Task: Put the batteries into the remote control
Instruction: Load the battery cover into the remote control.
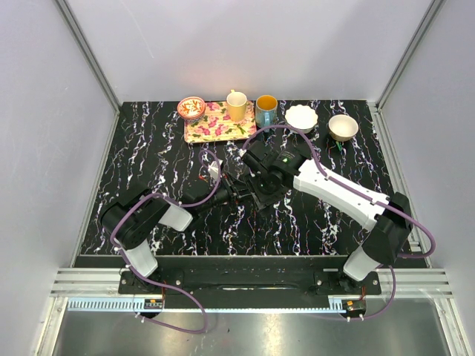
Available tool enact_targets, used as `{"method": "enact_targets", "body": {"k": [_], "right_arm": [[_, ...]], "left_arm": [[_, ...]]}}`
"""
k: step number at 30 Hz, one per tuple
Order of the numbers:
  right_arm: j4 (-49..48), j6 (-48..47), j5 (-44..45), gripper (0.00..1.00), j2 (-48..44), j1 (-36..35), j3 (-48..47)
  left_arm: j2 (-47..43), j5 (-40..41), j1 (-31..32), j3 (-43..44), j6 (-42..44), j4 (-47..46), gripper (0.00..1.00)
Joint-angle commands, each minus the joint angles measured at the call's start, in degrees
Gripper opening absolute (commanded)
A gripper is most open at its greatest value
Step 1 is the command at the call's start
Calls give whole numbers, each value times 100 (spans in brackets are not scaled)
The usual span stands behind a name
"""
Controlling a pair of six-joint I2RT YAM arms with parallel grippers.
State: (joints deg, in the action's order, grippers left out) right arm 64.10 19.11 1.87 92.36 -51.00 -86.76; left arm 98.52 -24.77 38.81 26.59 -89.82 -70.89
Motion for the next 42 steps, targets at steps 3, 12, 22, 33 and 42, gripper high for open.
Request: {"method": "enact_targets", "body": {"k": [3, 12, 22, 33, 42], "right_arm": [[-108, -31, -29, 21, -25, 29, 80], [-196, -13, -99, 23, 46, 29, 28], [-231, -4, -143, 23, 107, 29, 1], [-240, -22, -11, 28, 89, 64, 177], [-292, -13, -38, 41, 19, 73, 107]], "left_arm": [[-228, -19, 39, 83, -35, -2166, 0], [-254, -1, 66, 101, -27, -2139, 0], [-245, -10, 101, 136, -35, -2139, 0], [-360, -1, 110, 118, -44, -2148, 0], [-386, -1, 127, 92, -27, -2122, 0]]}}
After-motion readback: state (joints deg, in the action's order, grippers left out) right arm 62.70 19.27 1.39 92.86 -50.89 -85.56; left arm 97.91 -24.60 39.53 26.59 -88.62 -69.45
